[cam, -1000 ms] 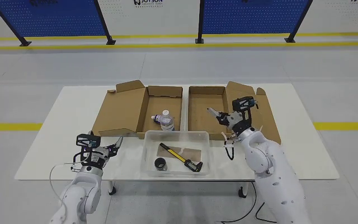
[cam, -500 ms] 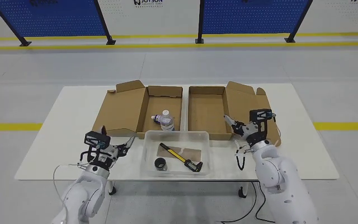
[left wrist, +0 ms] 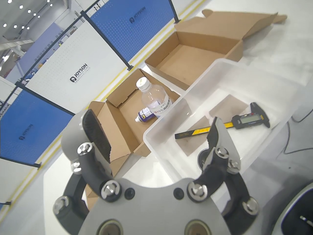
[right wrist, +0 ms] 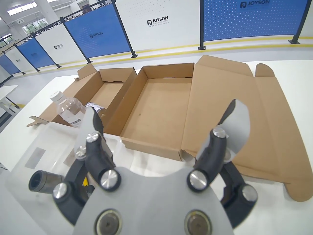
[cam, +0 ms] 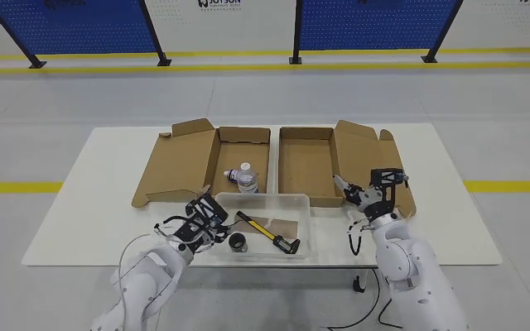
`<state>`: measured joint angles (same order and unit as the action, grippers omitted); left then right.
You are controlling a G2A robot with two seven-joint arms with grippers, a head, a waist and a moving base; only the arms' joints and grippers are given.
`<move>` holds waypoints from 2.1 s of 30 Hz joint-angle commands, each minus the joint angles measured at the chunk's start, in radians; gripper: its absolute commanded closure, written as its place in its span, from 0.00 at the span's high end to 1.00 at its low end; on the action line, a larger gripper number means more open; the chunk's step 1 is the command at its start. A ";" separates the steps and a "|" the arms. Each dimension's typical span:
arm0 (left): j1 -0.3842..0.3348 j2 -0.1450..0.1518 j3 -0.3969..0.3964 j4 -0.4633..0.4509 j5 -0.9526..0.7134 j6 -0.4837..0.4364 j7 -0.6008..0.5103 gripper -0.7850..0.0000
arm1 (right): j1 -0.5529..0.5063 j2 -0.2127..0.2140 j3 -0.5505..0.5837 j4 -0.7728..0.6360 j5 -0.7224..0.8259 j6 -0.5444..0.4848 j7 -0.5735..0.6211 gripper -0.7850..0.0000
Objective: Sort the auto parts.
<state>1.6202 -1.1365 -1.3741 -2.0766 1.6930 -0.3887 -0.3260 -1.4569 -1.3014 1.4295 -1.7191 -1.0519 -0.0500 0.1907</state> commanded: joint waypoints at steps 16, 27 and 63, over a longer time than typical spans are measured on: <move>-0.063 -0.005 0.072 0.023 0.065 -0.015 -0.053 1.00 | -0.022 0.001 0.000 0.001 0.013 -0.008 -0.017 1.00; -0.174 -0.018 0.035 0.060 -0.345 -0.066 -0.137 1.00 | -0.022 0.001 0.000 0.001 0.013 -0.008 -0.017 1.00; -0.572 0.012 0.311 0.460 -0.807 -0.203 -0.903 0.49 | -0.022 0.001 0.000 0.001 0.013 -0.008 -0.017 1.00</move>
<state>1.0515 -1.1250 -1.0655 -1.6206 0.8888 -0.5903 -1.2298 -1.4792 -1.3009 1.4295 -1.7177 -1.0386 -0.0578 0.1739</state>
